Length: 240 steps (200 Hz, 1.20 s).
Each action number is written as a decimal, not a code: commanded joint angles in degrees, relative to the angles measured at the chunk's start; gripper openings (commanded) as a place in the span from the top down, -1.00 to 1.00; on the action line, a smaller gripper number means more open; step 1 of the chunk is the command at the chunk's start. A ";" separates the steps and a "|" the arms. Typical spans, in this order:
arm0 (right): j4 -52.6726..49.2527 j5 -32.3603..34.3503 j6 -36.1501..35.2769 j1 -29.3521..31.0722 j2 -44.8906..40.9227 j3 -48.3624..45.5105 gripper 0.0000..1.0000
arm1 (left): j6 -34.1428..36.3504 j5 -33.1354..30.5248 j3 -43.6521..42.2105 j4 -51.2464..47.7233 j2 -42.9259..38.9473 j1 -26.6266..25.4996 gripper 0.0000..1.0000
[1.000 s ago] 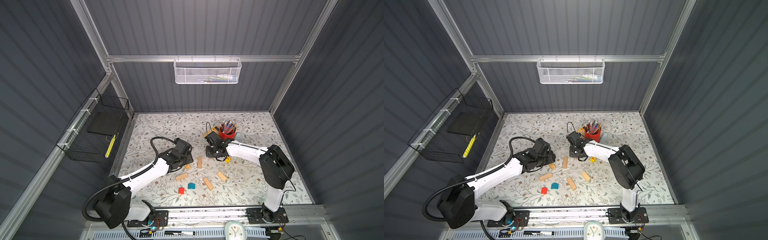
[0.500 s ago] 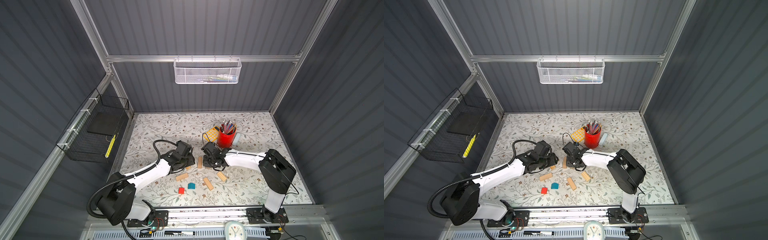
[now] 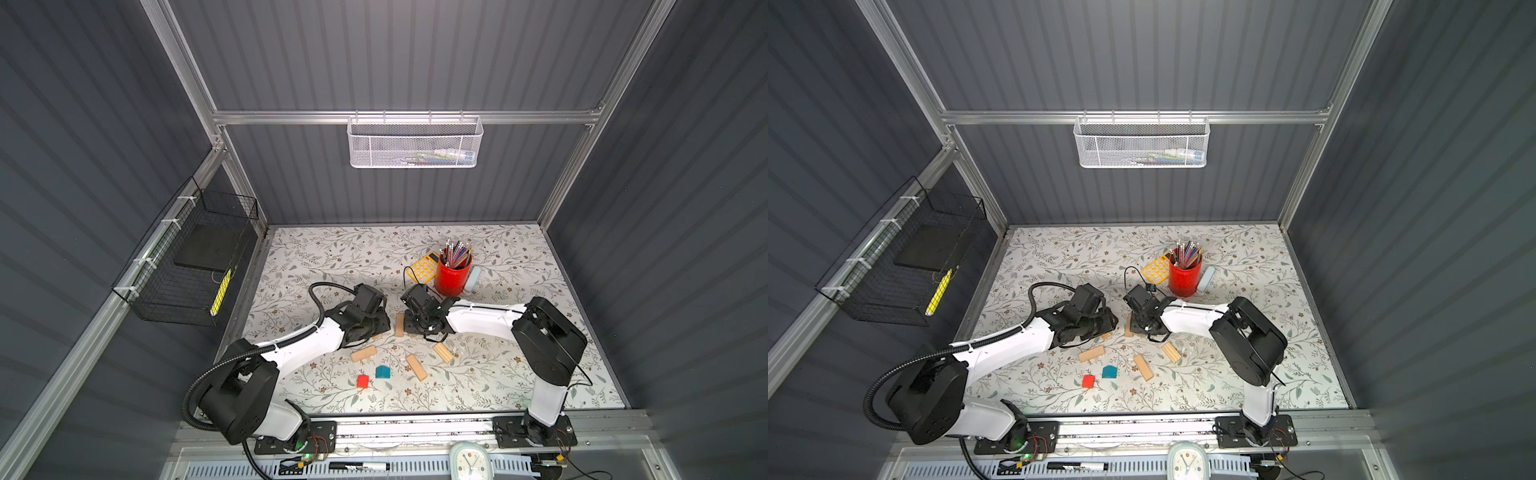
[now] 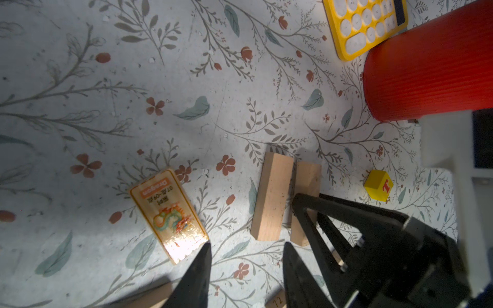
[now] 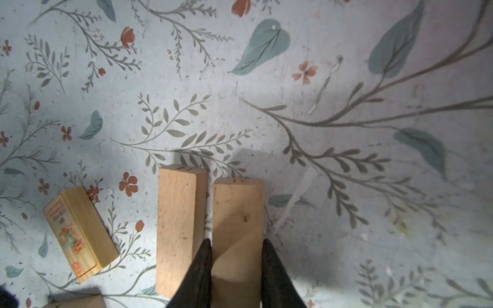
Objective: Build the wood block tower
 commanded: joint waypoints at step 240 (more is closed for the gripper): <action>11.91 -16.90 3.03 -7.24 -4.91 -12.01 0.38 | -2.69 4.43 0.34 9.82 11.16 -1.32 0.34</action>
